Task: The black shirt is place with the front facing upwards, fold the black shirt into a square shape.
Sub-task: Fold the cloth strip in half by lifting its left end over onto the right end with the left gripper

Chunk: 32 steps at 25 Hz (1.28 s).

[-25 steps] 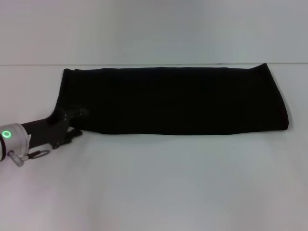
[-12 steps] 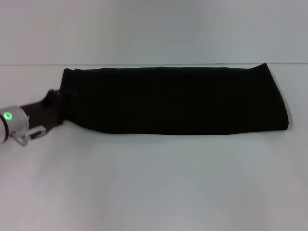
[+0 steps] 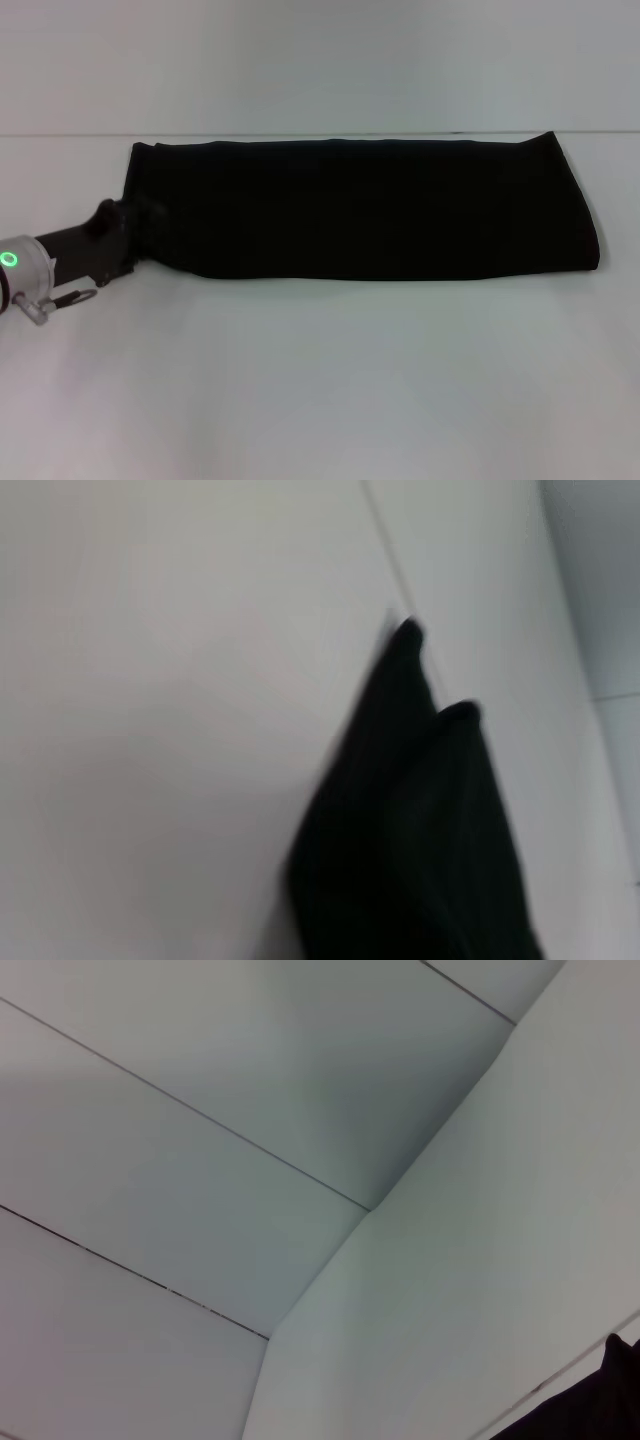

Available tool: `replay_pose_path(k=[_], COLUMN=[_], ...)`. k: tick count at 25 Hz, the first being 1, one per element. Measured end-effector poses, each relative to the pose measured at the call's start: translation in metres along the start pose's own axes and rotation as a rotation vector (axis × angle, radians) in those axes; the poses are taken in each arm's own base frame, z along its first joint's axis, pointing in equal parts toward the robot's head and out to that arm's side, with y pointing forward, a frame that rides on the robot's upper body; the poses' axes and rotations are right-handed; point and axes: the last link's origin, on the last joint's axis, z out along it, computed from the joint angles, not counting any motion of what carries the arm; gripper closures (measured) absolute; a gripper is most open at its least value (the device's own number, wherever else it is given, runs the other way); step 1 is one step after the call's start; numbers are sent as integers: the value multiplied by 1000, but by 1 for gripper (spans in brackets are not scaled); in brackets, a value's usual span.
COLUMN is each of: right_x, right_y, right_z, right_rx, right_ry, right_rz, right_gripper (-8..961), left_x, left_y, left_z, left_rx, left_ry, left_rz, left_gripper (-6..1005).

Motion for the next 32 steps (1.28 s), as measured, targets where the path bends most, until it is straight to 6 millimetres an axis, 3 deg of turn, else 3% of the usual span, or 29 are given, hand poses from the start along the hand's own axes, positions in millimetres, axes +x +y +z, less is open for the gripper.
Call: replay_pose_path(k=[11,20,26,31,32], right_x=[-2,-1,-1,-2,-2], right_y=[0,-2,-2,-3,-3], right_z=[2,-2,-2,-4,-4], right_rx=[8,12,12,15,16], right_ry=[-1,-7,-7,-8,-8], right_rz=[-6,0,-1,0,-1], right_gripper=[256,257,256,256,256], left_x=[9,12,10,12,13], left_y=[14,19,19,17,17], left_z=[13,12,13,11,10], left_rx=[61,77,75,71,69], left_ry=[19,5,4,13,16], left_rz=[52,127,160,214,224], left_gripper=[340,342,576,822,908])
